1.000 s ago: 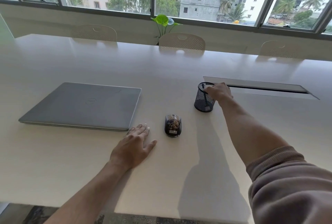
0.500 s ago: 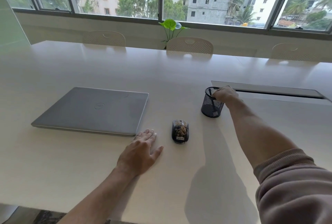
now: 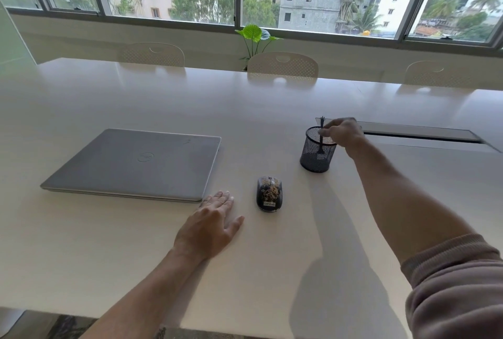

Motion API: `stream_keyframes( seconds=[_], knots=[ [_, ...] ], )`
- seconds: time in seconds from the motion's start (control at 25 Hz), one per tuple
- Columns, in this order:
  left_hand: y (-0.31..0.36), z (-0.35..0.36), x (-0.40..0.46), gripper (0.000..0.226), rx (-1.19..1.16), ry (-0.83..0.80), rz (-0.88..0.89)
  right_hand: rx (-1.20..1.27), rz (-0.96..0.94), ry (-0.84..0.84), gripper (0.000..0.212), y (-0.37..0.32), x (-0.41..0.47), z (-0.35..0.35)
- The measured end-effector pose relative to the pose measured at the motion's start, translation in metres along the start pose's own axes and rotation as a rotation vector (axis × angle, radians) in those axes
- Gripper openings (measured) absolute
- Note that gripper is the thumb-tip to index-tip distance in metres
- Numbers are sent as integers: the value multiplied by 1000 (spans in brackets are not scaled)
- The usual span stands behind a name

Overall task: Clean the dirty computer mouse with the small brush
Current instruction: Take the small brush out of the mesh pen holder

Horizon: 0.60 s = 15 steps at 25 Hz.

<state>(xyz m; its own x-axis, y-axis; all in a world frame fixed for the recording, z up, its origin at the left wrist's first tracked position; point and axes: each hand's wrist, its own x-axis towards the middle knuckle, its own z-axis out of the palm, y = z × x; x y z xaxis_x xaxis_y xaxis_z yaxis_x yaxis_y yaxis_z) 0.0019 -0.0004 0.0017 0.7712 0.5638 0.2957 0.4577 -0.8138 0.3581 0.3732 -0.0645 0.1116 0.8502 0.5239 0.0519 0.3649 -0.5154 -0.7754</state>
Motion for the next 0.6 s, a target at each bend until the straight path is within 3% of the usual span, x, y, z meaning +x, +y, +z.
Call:
stream_keyframes(
  seconds=[0.2,0.36,0.6],
  knots=[
    [0,0,0,67,-2,-29,-6,286,-117,325,8,-18,-36,-21],
    [1,-2,0,66,-9,-40,-9,519,-125,323,15,-21,-68,-28],
    [1,-4,-1,70,-33,-50,-27,617,-96,244,16,5,-123,-18]
  ],
)
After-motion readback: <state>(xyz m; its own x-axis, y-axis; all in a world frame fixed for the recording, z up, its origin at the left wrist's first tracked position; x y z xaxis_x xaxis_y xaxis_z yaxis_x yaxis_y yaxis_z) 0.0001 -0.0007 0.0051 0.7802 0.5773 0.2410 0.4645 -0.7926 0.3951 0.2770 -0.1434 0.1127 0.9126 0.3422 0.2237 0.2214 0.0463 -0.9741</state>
